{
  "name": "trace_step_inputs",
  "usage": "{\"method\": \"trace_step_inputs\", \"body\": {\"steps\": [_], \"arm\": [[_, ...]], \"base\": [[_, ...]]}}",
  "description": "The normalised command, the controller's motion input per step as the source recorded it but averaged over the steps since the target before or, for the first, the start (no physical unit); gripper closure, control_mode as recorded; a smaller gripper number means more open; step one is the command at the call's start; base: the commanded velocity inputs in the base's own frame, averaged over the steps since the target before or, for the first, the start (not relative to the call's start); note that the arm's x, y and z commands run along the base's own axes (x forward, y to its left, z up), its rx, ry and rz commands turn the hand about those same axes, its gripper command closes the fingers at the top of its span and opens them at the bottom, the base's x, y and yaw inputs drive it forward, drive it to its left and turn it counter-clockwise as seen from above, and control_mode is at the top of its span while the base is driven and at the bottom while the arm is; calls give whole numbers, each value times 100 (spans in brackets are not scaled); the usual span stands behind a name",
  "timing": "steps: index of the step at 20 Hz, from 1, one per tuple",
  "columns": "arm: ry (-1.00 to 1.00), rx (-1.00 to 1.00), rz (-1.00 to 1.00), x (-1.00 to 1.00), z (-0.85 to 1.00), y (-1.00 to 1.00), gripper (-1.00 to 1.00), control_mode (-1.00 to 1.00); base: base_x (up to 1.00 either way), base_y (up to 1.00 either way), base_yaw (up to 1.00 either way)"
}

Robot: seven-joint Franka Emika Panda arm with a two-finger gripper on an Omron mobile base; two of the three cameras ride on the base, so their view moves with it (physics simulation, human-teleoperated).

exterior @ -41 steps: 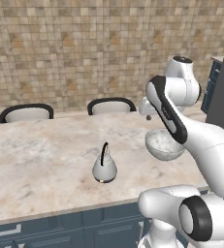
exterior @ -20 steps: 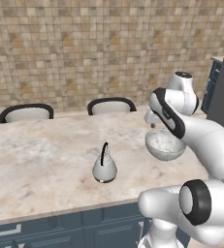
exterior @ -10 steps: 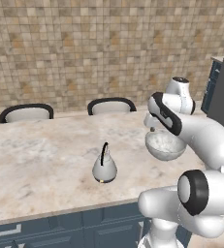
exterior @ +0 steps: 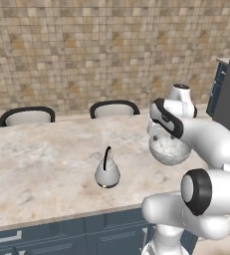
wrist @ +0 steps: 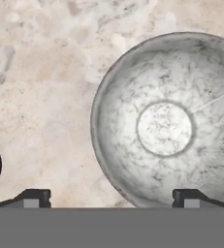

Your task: Pick the kettle and bowl and place them in the sink. Then turn on the water.

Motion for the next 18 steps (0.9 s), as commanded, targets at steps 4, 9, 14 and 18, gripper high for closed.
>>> {"method": "trace_step_inputs", "body": {"steps": [4,9,14,18], "arm": [[5,0,0,0,-23,5,-100,-100],[5,0,0,0,-21,12,-100,-100],[5,0,0,0,-17,17,-100,-100],[3,0,0,0,-18,10,-100,-100]], "base": [[0,0,0],[0,0,0],[0,0,0],[0,0,0]]}}
